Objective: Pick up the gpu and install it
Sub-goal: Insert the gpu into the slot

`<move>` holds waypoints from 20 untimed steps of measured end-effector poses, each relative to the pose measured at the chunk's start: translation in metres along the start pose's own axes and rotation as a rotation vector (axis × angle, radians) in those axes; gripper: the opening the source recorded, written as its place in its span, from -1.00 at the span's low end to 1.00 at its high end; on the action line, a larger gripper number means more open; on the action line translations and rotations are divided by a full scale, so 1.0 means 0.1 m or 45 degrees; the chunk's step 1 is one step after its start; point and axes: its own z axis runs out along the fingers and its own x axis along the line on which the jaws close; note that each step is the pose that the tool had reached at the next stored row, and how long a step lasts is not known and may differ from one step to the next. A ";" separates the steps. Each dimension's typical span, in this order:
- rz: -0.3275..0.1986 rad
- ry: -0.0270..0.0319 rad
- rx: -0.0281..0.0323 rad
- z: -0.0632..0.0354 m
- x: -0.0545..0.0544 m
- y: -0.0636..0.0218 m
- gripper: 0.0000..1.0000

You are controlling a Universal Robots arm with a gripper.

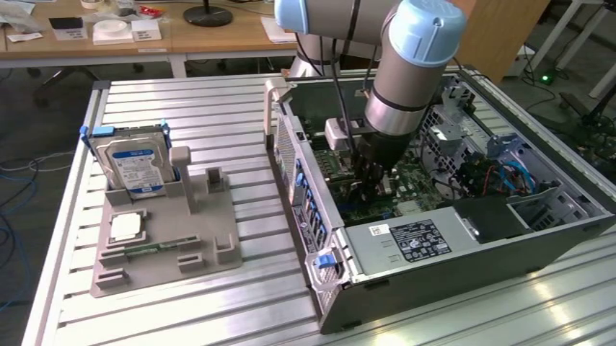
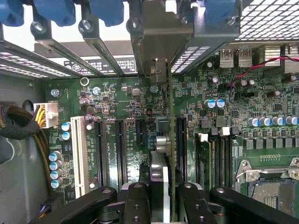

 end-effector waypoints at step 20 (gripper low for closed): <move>0.000 0.0001 0.0001 -0.024 0.01 0.000 -0.44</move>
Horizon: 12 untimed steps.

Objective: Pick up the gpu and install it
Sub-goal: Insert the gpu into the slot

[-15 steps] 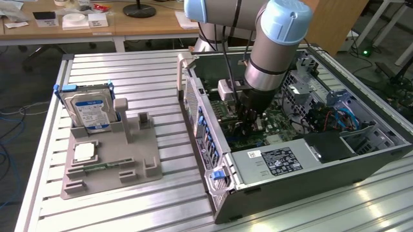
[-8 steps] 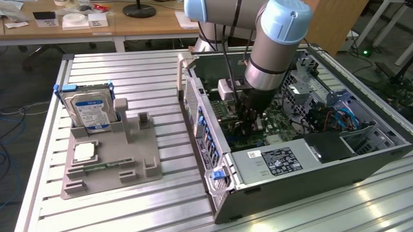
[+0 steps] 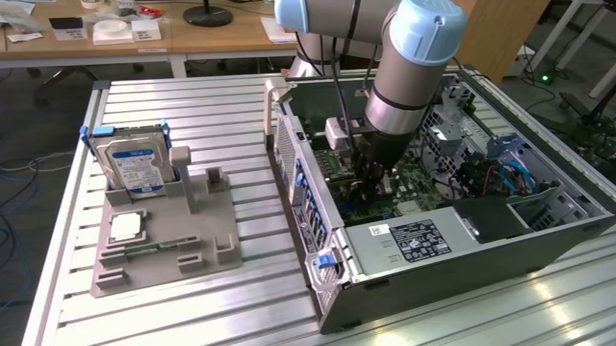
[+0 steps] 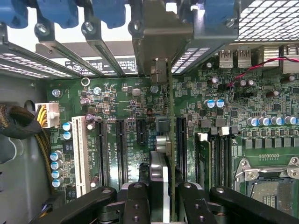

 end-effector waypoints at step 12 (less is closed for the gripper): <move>0.000 0.0007 -0.0005 0.044 0.00 0.000 -0.44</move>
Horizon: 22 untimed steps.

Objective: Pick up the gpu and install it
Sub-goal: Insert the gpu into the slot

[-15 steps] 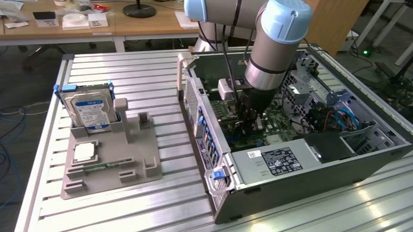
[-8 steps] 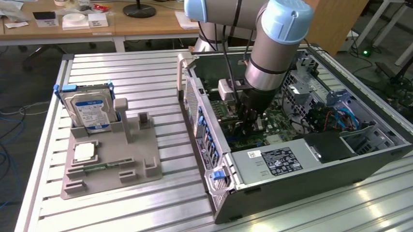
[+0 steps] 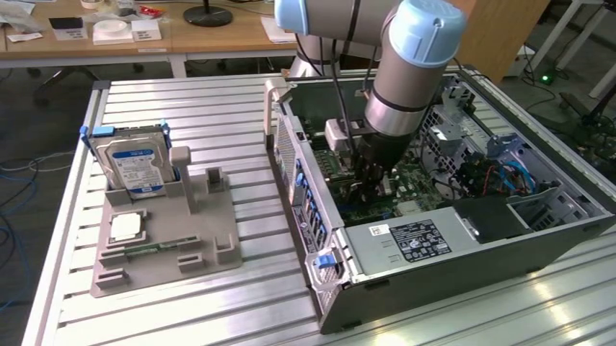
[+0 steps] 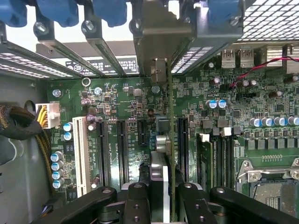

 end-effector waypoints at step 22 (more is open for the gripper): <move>0.000 0.0003 0.0001 0.006 -0.01 0.000 -0.44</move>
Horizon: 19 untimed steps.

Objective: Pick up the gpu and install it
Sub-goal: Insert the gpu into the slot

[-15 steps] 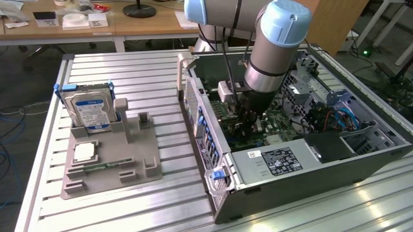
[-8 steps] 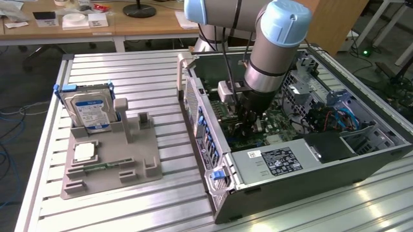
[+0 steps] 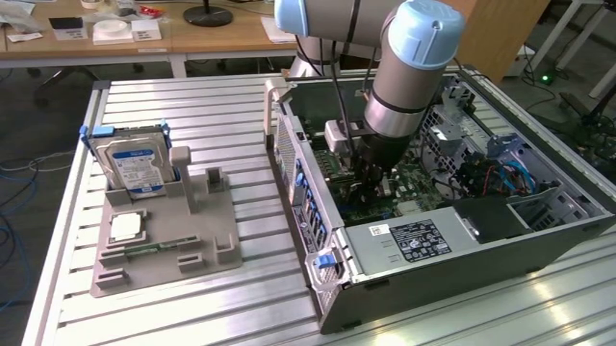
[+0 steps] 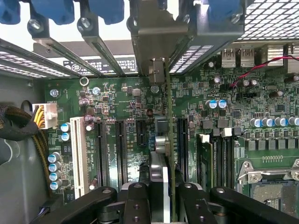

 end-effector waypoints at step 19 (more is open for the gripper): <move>0.001 -0.0027 -0.0004 0.078 0.00 0.032 -0.44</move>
